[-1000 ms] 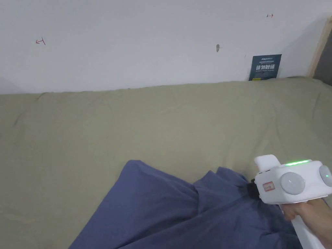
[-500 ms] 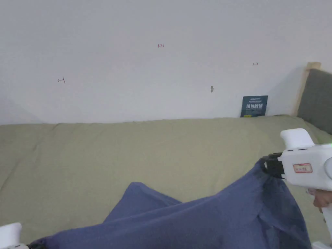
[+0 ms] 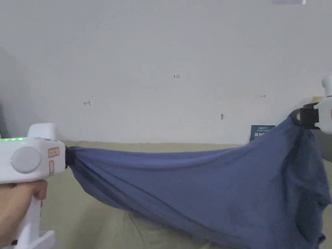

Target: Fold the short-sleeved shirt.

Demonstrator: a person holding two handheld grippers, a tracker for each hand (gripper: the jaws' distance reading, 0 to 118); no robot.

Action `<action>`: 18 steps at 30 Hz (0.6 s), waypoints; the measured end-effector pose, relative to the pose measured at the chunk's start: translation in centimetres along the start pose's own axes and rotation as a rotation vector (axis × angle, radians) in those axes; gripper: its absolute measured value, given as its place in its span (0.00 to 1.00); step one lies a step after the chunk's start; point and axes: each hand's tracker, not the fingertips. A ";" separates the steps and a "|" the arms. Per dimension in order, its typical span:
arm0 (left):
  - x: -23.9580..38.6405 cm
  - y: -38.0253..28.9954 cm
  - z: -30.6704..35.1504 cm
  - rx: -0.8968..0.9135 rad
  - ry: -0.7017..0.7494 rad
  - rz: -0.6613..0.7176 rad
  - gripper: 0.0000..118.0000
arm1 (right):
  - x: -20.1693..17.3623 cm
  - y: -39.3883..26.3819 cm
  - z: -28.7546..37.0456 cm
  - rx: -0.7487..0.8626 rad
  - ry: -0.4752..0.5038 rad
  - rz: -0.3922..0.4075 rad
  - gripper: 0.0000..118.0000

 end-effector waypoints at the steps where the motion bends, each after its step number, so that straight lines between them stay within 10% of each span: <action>1: 0.2 1.0 0.5 0.013 0.001 -0.005 0.01 | -0.1 0.7 0.2 0.012 -0.012 0.006 0.01; 18: 2.9 13.7 -5.2 0.065 0.093 -0.001 0.01 | 0.6 12.1 -9.3 0.041 -0.111 0.063 0.01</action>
